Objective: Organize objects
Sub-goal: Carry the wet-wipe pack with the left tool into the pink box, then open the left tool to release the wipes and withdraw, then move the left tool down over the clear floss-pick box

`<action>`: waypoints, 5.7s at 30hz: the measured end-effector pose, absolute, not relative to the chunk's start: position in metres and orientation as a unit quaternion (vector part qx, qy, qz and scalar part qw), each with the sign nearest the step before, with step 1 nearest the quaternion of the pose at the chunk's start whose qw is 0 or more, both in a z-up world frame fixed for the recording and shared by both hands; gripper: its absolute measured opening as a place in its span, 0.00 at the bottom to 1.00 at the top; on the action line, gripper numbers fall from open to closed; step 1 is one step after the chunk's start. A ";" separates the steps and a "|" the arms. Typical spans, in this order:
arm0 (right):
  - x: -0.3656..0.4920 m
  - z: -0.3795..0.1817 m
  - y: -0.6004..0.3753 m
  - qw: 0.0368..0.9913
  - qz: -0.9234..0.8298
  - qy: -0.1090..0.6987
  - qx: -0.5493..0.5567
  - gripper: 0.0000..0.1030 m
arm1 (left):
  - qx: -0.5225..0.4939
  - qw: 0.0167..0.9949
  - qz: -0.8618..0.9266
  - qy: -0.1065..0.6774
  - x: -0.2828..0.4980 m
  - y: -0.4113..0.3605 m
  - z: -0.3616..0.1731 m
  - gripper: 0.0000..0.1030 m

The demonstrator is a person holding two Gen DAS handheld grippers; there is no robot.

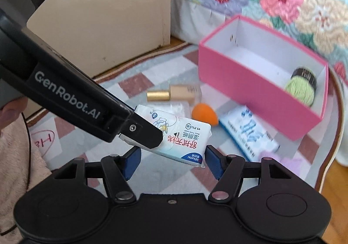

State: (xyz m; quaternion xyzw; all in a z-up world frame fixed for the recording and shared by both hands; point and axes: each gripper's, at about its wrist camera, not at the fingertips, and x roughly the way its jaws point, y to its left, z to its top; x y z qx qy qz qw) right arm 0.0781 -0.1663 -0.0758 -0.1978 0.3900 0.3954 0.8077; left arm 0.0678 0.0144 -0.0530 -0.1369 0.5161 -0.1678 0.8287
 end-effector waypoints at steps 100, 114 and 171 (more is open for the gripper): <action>0.294 -0.051 -0.175 0.852 0.270 0.447 -0.037 0.53 | -0.113 0.817 -0.138 0.548 0.310 -0.015 -0.024 0.55; 0.211 0.044 -0.194 0.846 0.309 0.426 -0.084 0.60 | -0.066 0.842 -0.129 0.519 0.201 0.022 0.081 0.66; 0.136 -0.180 -0.101 0.772 0.432 0.407 -0.228 0.89 | -0.233 0.797 -0.039 0.556 0.136 0.085 -0.172 0.46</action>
